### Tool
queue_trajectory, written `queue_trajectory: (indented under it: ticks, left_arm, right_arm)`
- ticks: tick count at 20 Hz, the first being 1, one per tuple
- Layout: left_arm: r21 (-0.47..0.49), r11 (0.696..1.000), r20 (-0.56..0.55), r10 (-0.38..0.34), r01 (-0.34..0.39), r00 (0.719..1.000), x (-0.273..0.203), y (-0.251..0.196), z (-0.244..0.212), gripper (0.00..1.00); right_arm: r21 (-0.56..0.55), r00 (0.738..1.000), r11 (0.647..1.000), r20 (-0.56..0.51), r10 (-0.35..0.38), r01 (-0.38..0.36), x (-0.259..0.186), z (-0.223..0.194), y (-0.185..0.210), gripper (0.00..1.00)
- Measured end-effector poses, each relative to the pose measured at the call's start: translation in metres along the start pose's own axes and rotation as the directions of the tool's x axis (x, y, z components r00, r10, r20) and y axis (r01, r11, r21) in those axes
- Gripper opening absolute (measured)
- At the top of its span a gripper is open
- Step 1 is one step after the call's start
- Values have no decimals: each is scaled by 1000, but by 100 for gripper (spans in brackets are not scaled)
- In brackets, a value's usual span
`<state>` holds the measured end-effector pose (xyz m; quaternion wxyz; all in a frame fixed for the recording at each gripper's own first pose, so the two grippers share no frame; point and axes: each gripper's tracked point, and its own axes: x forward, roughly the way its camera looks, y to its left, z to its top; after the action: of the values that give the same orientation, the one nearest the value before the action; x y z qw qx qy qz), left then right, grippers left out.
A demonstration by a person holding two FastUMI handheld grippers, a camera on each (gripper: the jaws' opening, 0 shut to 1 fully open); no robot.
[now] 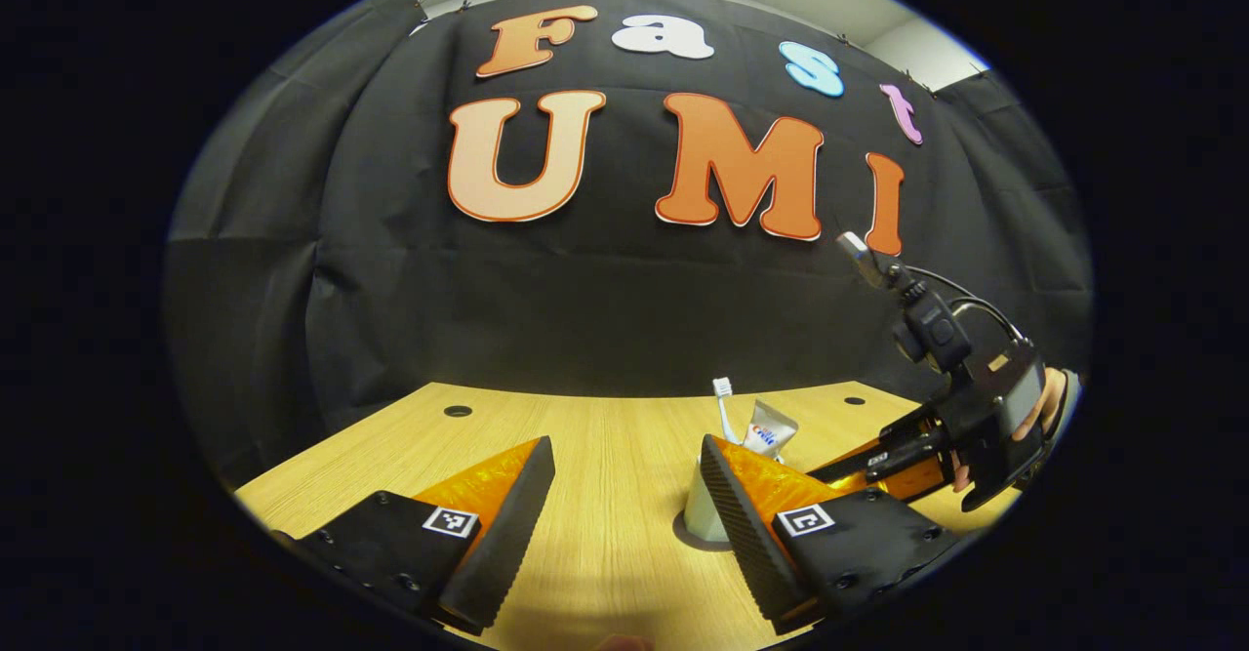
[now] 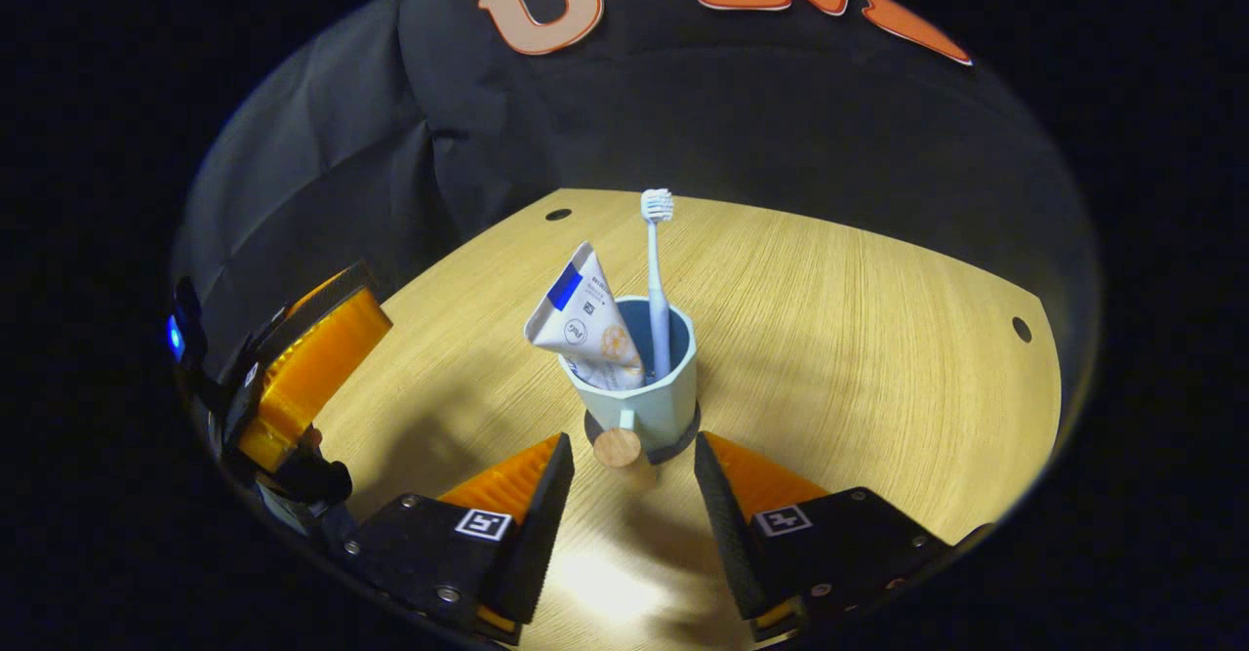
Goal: Put the toothbrush and toothpaste on the desktop into the cup, then pick up the cup and place it on the coaster on the desktop.
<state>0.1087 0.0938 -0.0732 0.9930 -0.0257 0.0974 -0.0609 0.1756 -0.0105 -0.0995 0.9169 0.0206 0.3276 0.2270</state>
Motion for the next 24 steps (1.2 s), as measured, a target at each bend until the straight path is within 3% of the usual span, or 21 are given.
queue_trajectory:
  ticks: [2,4,9,12,15,19,24]
  left_arm:
    - [-1,1000,2,-11,11,1000,3,-9,5,95]
    - [-1,1000,9,-14,14,1000,7,-15,10,95]
    - [3,1000,34,-20,20,999,13,-35,25,95]
    - [14,1000,52,-20,19,998,16,-47,33,95]
    - [9,1000,70,-27,26,997,18,-61,39,97]
    - [14,1000,109,-28,27,994,12,-71,49,94]
    - [36,999,167,-27,21,986,7,-79,66,97]
  right_arm:
    - [1,998,1000,62,-17,17,-16,2,-10,84]
    - [-4,991,999,129,-44,45,-31,5,-23,87]
    - [-13,947,993,302,-109,119,-66,21,-51,89]
    - [-23,916,978,356,-186,207,-82,23,-72,88]
    - [-59,874,952,416,-251,301,-96,25,-87,89]
    - [-40,821,930,484,-302,365,-112,29,-98,89]
    - [24,730,899,574,-370,437,-131,37,-115,91]
